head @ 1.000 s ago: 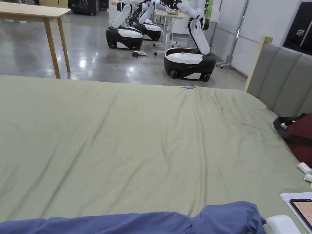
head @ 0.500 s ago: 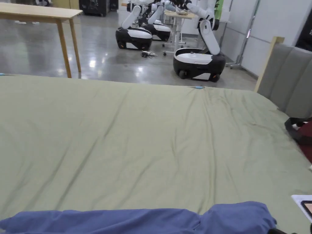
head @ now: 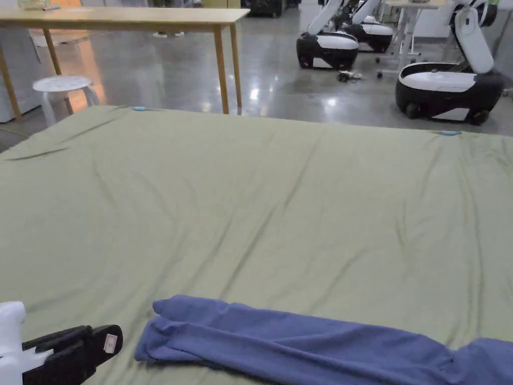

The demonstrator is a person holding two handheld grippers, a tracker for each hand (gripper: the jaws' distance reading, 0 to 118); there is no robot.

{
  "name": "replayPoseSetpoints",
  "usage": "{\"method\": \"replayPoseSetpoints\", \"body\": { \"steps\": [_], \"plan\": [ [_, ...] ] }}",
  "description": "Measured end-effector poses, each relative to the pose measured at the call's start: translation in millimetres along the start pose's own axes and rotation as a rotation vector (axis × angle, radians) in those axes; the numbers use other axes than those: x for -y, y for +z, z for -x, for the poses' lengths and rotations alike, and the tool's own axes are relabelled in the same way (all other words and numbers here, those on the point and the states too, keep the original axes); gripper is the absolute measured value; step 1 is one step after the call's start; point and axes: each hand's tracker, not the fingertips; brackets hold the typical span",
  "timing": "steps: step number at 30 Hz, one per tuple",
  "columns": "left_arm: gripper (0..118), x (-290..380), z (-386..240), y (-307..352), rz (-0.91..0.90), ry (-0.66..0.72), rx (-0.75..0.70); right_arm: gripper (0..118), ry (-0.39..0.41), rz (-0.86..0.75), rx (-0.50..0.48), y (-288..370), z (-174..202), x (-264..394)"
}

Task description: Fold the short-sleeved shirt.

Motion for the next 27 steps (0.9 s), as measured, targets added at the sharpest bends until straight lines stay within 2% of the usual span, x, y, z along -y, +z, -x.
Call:
{"method": "replayPoseSetpoints", "body": {
  "steps": [3,6,7,8,9,10,11,14,17,20,25,27],
  "plan": [
    [0,-8,32,-22,0.051,0.103,0.109,0,0.008,0.013,-0.008,1,0,0],
    [6,-15,62,-51,0.118,0.226,0.223,0,0.011,0.022,0.006,0,2,2],
    [17,-17,72,-61,0.132,0.241,0.251,0,0.006,0.024,0.008,0,2,3],
    [41,-19,76,-70,0.126,0.236,0.244,0,0.002,0.025,0.011,0,2,4],
    [77,-21,82,-78,0.131,0.239,0.244,0,-0.002,0.028,0.016,0,2,4],
    [107,-22,87,-88,0.164,0.252,0.264,0,-0.006,0.031,0.021,2,1,4],
    [111,-23,93,-95,0.160,0.280,0.290,0,-0.006,0.035,0.026,2,1,5],
    [111,-25,104,-116,0.192,0.354,0.314,0,-0.001,0.048,0.034,0,2,5],
    [111,-22,116,-135,0.242,0.371,0.308,0,0.003,0.055,0.030,-2,3,5],
    [111,-18,119,-146,0.251,0.426,0.439,0,0.008,0.063,0.032,-5,4,5],
    [111,-15,103,-162,0.282,0.436,0.496,0,0.007,0.072,0.031,-11,5,5],
    [111,-14,94,-167,0.308,0.402,0.522,0,0.009,0.076,0.032,-12,4,6]
  ]
}}
